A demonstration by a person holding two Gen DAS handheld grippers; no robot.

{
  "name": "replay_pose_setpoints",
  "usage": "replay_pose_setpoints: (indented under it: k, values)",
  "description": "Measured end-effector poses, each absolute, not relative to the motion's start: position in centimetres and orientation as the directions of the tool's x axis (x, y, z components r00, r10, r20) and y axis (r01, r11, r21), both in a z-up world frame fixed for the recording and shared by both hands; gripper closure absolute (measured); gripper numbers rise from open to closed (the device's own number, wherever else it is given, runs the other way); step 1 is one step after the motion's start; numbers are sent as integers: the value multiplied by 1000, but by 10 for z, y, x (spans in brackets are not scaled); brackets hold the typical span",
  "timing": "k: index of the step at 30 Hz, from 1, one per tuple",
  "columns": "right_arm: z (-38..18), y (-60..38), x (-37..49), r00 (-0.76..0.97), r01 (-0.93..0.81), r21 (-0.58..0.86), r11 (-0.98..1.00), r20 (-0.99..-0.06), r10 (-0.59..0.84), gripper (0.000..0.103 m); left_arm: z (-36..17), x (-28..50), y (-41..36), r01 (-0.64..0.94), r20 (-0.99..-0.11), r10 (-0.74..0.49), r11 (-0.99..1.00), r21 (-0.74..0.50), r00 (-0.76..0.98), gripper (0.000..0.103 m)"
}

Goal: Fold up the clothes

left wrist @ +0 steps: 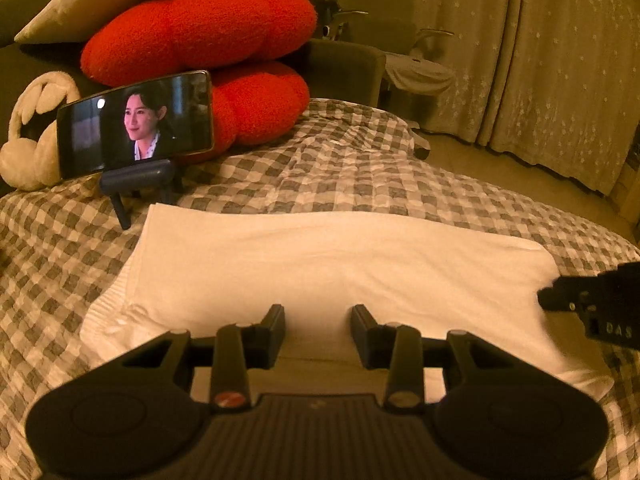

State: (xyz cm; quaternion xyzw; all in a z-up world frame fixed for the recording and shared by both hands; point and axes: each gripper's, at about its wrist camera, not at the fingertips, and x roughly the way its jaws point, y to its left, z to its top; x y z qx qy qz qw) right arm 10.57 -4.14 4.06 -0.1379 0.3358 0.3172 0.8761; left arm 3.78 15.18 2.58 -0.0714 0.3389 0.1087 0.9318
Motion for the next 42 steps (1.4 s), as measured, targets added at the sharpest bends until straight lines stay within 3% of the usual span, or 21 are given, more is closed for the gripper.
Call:
replay_pose_setpoints:
  k: [23, 26, 29, 42]
  values:
    - [38, -37, 140, 663, -509, -4, 861, -640, 389, 77, 26, 38, 149, -247, -647, 162, 968, -42, 746, 63]
    - [38, -40, 144, 662, -500, 9, 866, -640, 389, 70, 26, 38, 149, -246, -647, 161, 968, -43, 746, 63]
    - [38, -44, 147, 661, -488, 33, 872, -639, 394, 70, 26, 38, 150, -247, -648, 160, 968, -45, 745, 63]
    - [51, -25, 121, 660, -554, -9, 832, -614, 433, 70, 28, 39, 153, -253, -648, 155, 966, -60, 746, 61]
